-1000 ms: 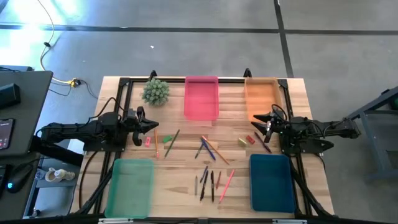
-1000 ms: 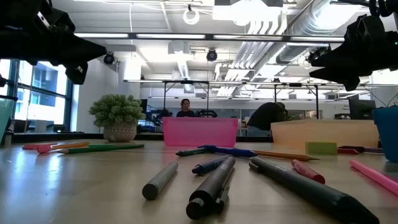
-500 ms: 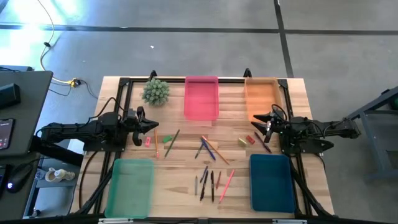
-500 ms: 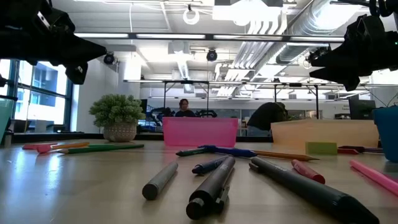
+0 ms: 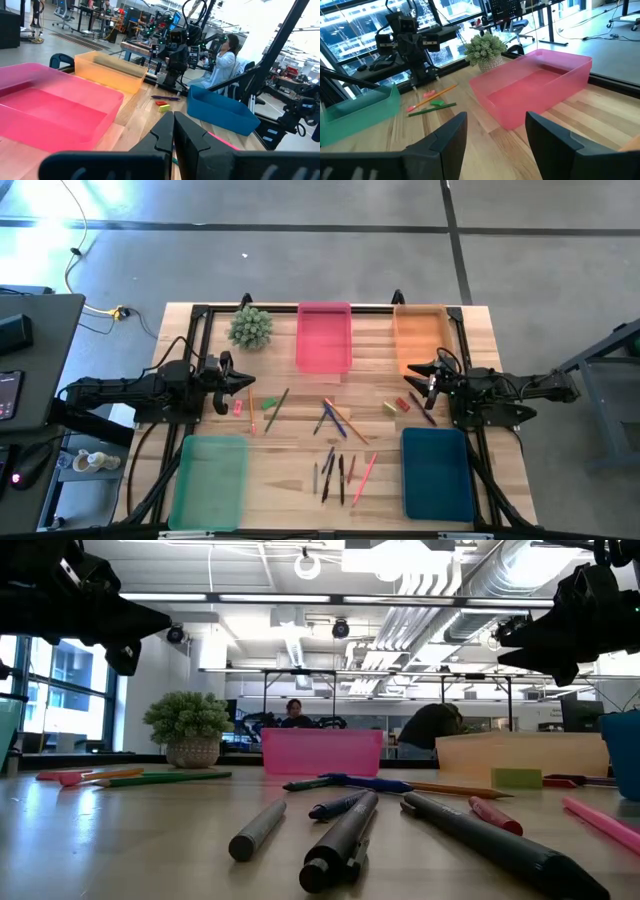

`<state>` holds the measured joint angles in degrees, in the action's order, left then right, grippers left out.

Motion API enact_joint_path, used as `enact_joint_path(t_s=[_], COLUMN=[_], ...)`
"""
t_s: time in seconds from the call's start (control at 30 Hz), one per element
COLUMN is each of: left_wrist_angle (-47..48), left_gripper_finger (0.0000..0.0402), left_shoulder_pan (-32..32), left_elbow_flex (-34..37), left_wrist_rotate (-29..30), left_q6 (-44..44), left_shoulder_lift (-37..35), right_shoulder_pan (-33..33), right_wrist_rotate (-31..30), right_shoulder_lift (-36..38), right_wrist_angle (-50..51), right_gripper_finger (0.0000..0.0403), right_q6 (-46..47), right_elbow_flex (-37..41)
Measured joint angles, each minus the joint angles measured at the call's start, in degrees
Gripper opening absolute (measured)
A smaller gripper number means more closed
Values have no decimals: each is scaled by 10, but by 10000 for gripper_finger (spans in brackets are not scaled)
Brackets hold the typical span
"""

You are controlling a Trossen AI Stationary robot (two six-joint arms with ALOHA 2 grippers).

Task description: Sort crayons/erasers/pens/pencils in bins

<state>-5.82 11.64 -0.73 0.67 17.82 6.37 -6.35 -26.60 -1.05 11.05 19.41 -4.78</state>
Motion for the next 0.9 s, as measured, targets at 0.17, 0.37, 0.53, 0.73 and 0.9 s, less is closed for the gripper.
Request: enact_joint_path(t_s=[0.17, 0.37, 0.53, 0.73, 0.9], left_wrist_angle=[0, -1, -6, -6, -5], left_gripper_finger=[1, 1, 1, 1, 1], left_shoulder_pan=[0, 0, 0, 0, 0], left_elbow_flex=[0, 0, 0, 0, 0], left_wrist_rotate=[0, 0, 0, 0, 0], left_q6=[0, 25, 36, 36, 36], left_shoulder_lift=[0, 0, 0, 0, 0], right_shoulder_pan=[0, 0, 0, 0, 0], right_wrist_rotate=[0, 0, 0, 0, 0], right_shoulder_lift=[0, 0, 0, 0, 0], right_wrist_angle=[0, 0, 0, 0, 0], right_gripper_finger=[193, 193, 193, 193, 193], right_q6=[0, -1, -1, -1, -1], right_elbow_flex=[0, 0, 0, 0, 0])
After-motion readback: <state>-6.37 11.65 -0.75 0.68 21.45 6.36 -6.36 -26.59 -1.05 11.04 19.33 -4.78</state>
